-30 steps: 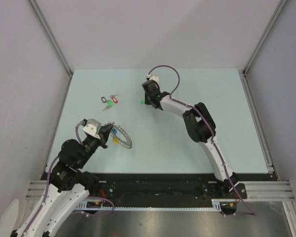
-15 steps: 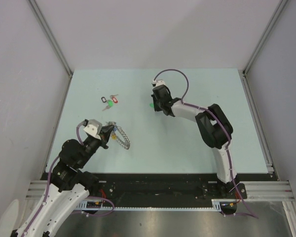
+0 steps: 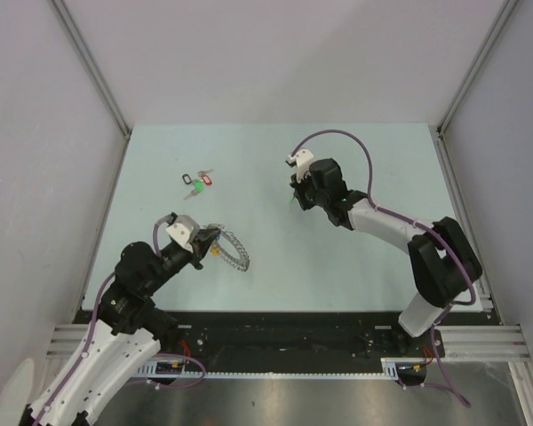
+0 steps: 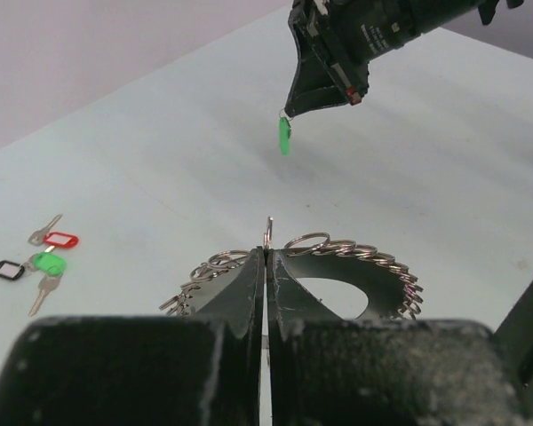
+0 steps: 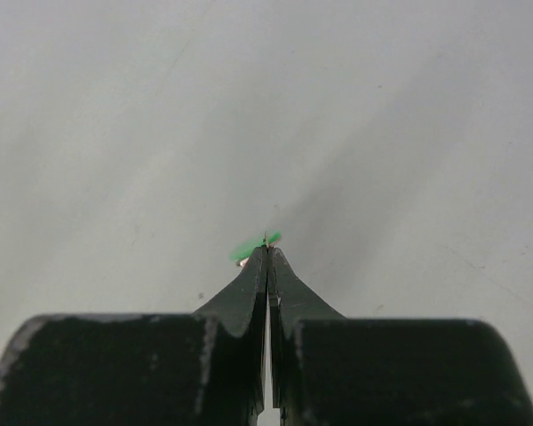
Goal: Put the keys on the keyring
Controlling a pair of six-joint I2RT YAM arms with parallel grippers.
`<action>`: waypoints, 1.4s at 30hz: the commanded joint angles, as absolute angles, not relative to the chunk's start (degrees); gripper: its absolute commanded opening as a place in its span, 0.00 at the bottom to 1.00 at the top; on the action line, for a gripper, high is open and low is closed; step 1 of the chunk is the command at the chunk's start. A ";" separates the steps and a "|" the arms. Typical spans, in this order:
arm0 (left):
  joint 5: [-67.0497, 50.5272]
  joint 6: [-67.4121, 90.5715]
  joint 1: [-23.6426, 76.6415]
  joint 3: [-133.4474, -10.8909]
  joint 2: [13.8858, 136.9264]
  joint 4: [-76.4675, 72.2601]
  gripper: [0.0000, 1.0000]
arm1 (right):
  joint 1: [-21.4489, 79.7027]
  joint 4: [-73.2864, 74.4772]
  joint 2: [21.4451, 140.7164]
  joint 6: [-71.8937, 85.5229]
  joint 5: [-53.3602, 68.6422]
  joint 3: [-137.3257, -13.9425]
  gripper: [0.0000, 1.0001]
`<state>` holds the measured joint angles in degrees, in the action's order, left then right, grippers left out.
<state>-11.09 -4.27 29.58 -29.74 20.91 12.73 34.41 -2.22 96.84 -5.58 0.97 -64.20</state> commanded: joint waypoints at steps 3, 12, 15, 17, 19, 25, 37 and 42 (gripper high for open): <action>-22.21 -7.12 29.27 -32.43 26.71 6.86 0.00 | 34.28 -6.59 83.25 -11.42 10.71 -57.58 0.00; -35.59 -9.40 29.27 -39.45 39.97 6.33 0.00 | 33.22 -4.57 67.69 -15.73 22.76 -49.59 0.00; -38.49 -11.15 29.27 -42.71 42.97 6.94 0.00 | 33.14 -4.49 62.68 -17.48 25.22 -47.21 0.00; -41.11 -12.04 29.27 -44.98 45.96 7.21 0.00 | 33.13 -3.61 60.57 -18.80 27.76 -46.32 0.00; -43.05 -13.18 29.35 -46.40 48.76 7.47 0.00 | 33.05 -2.82 57.66 -20.30 30.22 -45.27 0.00; -49.13 -20.64 29.97 -51.76 54.22 11.33 0.00 | 33.31 -1.06 52.74 -23.37 36.81 -43.24 0.00; -52.56 -32.78 30.06 -50.81 53.62 18.11 0.00 | 40.42 1.41 53.52 -28.74 38.59 -42.89 0.00; -51.24 -33.75 31.72 -47.73 51.24 17.67 0.00 | 43.76 0.53 53.70 -29.09 37.44 -42.89 0.00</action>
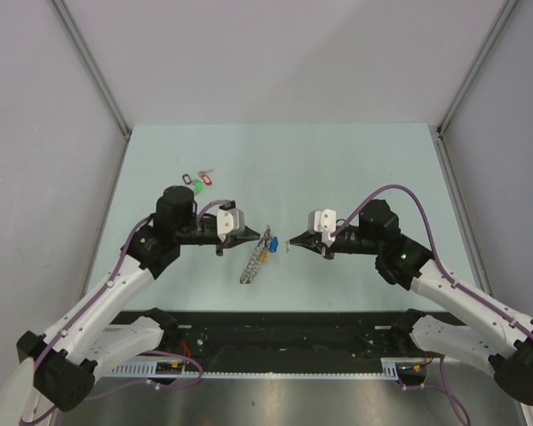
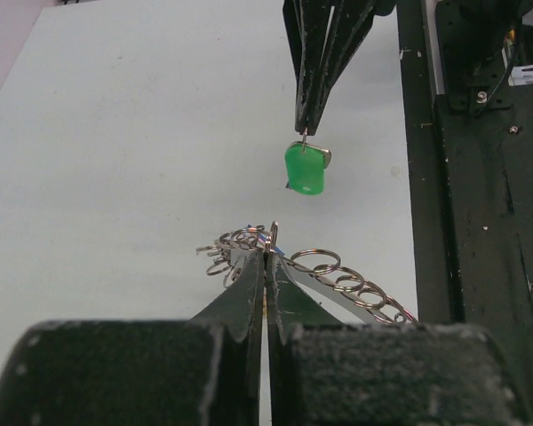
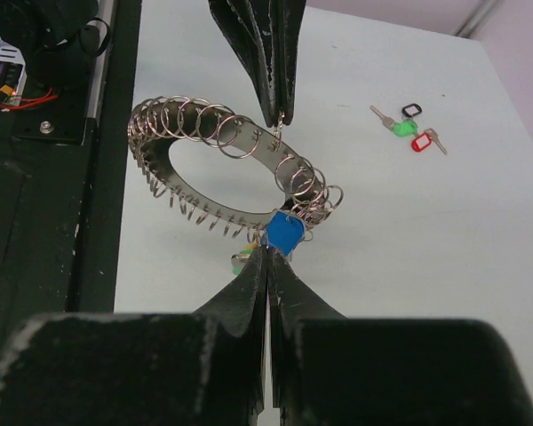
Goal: Put the keys on the keyring
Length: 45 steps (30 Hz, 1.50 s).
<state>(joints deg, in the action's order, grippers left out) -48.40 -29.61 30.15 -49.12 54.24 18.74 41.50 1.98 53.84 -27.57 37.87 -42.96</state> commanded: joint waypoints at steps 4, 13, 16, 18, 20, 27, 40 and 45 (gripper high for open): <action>-48.08 -34.89 34.27 -47.11 50.89 19.42 0.00 | 46.31 0.62 53.79 -29.09 34.81 -42.98 0.00; -47.90 -35.07 36.03 -46.85 50.80 19.78 0.00 | 49.83 -0.88 53.79 -29.71 30.76 -42.98 0.00; -47.64 -34.98 36.21 -46.76 50.54 19.43 0.00 | 50.27 -0.62 54.40 -29.88 29.80 -43.33 0.00; -47.64 -34.72 36.39 -46.76 50.54 19.42 0.00 | 50.71 -0.70 54.93 -29.88 29.27 -43.42 0.00; -47.99 -34.54 36.47 -46.76 50.62 19.34 0.00 | 51.06 -0.88 55.46 -29.97 28.83 -43.42 0.00; -47.72 -32.44 36.48 -45.97 49.92 16.62 0.00 | 51.94 -0.97 56.69 -30.41 27.95 -43.77 0.00; -49.39 -25.58 36.47 -43.68 50.36 9.23 0.00 | 52.82 -1.14 55.99 -30.24 26.98 -43.77 0.00; -49.75 -24.96 36.47 -43.59 50.36 8.70 0.00 | 53.00 -1.49 56.07 -30.06 26.54 -43.77 0.00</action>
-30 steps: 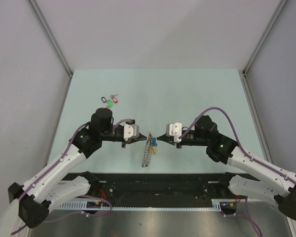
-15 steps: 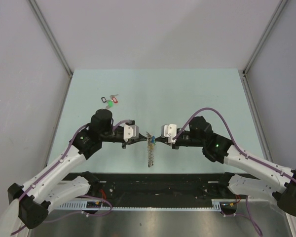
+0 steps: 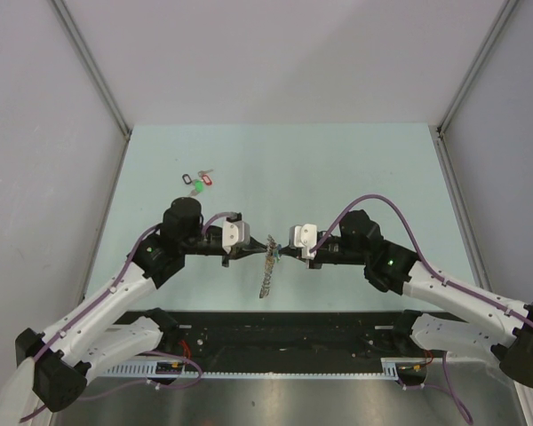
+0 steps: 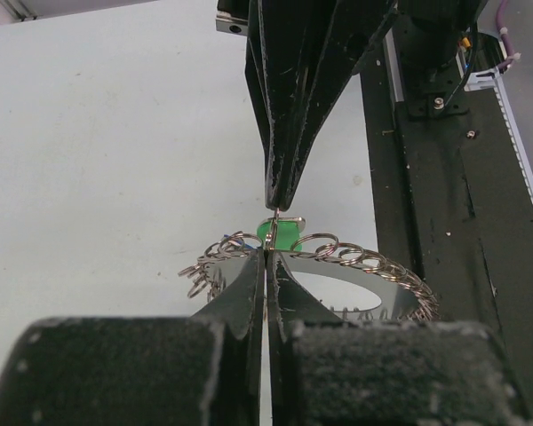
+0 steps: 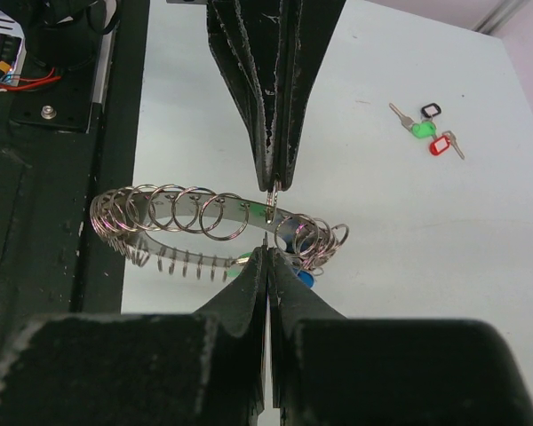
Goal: Put the keys on the keyring
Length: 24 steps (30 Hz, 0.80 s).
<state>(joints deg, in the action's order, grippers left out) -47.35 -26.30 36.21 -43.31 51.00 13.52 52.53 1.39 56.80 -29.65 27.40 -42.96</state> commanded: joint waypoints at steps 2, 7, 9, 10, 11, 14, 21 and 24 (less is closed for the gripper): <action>-49.66 -24.87 36.56 -43.59 50.36 8.53 0.00 | 53.09 -1.67 55.90 -29.88 26.54 -43.77 0.00; -49.83 -24.52 36.47 -43.68 50.54 8.44 0.00 | 53.26 -1.93 55.90 -29.88 26.02 -43.77 0.00; -49.83 -24.43 36.48 -43.68 50.45 8.35 0.00 | 53.52 -2.11 56.07 -29.71 25.31 -43.77 0.00; -49.83 -24.43 36.56 -43.68 50.45 8.44 0.00 | 53.61 -2.20 56.07 -29.71 25.14 -43.77 0.00; -49.83 -24.52 36.48 -43.68 50.54 8.44 0.00 | 53.61 -2.37 56.07 -29.62 24.88 -43.77 0.00; -49.83 -24.35 36.56 -43.77 50.71 8.53 0.00 | 53.70 -2.55 55.99 -29.44 24.52 -43.77 0.00; -49.57 -24.08 36.56 -43.86 50.71 8.52 0.00 | 54.14 -2.46 55.37 -29.44 24.70 -43.77 0.00; -49.39 -23.91 36.47 -43.86 50.71 8.44 0.00 | 54.40 -2.46 55.28 -29.44 24.52 -43.77 0.00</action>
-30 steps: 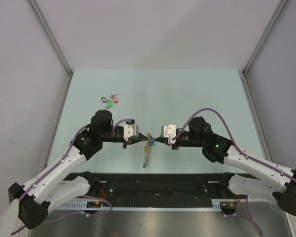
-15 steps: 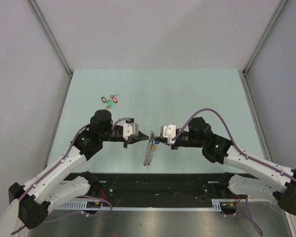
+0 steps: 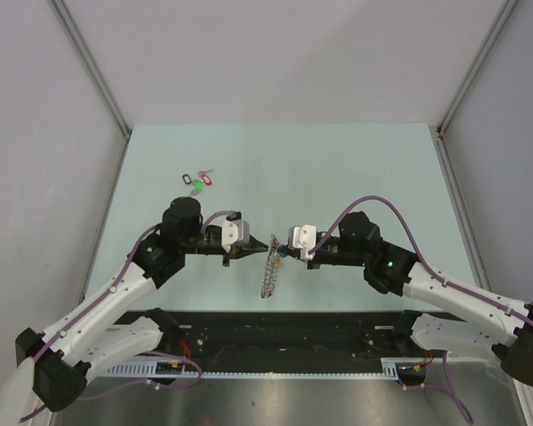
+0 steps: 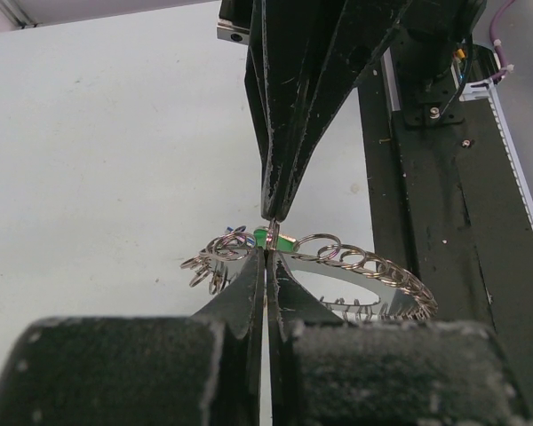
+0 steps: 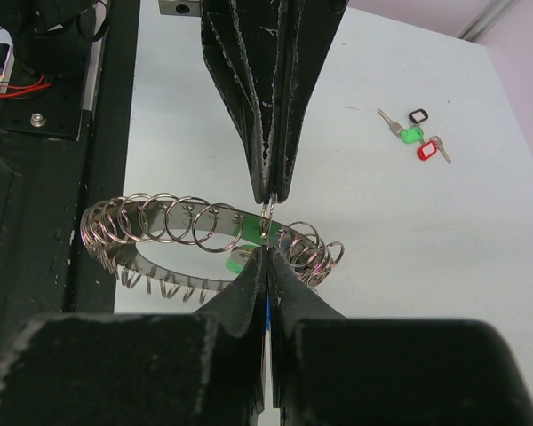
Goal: Put the keys on the keyring
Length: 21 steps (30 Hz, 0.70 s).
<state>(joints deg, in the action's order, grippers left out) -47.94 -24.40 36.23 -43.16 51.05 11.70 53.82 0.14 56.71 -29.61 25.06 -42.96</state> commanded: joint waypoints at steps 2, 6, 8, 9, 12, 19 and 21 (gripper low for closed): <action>-49.31 -23.82 36.47 -43.94 50.80 8.53 0.00 | 54.49 -2.55 55.28 -29.36 24.43 -43.77 0.00; -48.96 -23.56 36.47 -43.95 50.71 8.35 0.00 | 54.58 -2.55 55.46 -29.27 23.73 -43.77 0.00; -48.69 -22.94 36.47 -43.77 50.36 7.82 0.00 | 54.49 -2.02 55.46 -29.18 22.33 -43.77 0.00; -48.60 -22.59 36.56 -43.68 50.10 7.56 0.00 | 54.41 -1.67 55.46 -29.09 21.37 -43.77 0.00; -46.15 -19.87 36.56 -42.98 48.87 5.63 0.00 | 53.18 -0.18 55.63 -28.04 17.07 -43.77 0.00; -33.06 -8.80 36.47 -37.01 39.04 1.67 0.00 | 47.03 10.09 56.86 -21.11 12.40 -44.99 0.00; -29.54 -4.67 36.48 -33.94 34.20 0.79 0.00 | 45.89 15.43 57.56 -19.87 11.08 -45.35 0.00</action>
